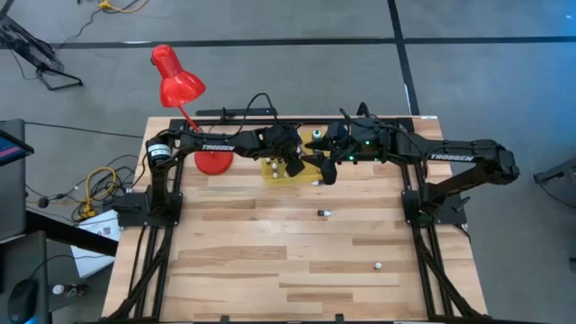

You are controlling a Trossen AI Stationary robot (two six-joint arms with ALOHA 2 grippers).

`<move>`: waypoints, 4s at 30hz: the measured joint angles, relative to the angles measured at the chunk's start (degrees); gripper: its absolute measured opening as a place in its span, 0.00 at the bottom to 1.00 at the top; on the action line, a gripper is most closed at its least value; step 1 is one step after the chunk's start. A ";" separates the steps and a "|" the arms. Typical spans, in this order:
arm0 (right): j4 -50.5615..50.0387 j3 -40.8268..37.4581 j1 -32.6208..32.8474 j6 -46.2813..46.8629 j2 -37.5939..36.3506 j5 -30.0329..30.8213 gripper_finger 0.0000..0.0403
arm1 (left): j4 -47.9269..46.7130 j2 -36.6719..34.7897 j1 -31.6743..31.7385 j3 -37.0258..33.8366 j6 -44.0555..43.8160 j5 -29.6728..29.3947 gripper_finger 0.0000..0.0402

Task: Pick & Place food coloring
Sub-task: Put the large red food coloring bottle into the yellow bin, then put the small green food coloring bottle into the yellow bin

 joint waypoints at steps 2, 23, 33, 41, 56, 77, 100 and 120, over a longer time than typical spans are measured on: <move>0.02 0.00 0.00 0.00 0.00 0.00 0.51 | 0.02 0.00 0.00 0.00 -1.02 0.02 0.28; 0.02 0.00 -0.02 0.00 0.00 0.00 0.51 | 0.00 0.00 0.24 0.00 -11.69 -1.73 0.35; 0.01 0.00 0.00 0.00 0.00 0.00 0.51 | 2.59 0.02 0.24 0.00 -11.02 -3.47 0.40; 0.00 0.00 0.00 0.00 0.00 0.00 0.51 | 4.00 0.02 0.24 0.00 -10.59 -3.21 0.40; 0.02 -0.02 -0.02 0.00 0.00 0.00 0.51 | -15.14 -12.36 -8.27 -0.94 0.21 -6.75 0.40; 0.01 -0.02 0.00 0.00 0.00 0.00 0.51 | -34.17 -24.23 -34.39 -3.01 -12.88 -5.45 0.40; 4.31 -0.04 -0.17 0.00 0.00 0.33 0.51 | -11.62 -45.42 -45.25 -34.04 -22.60 -18.85 0.40; 2.41 -0.08 0.27 2.19 6.38 -12.78 0.51 | 29.79 -47.70 -42.90 -55.01 -15.84 -25.18 0.40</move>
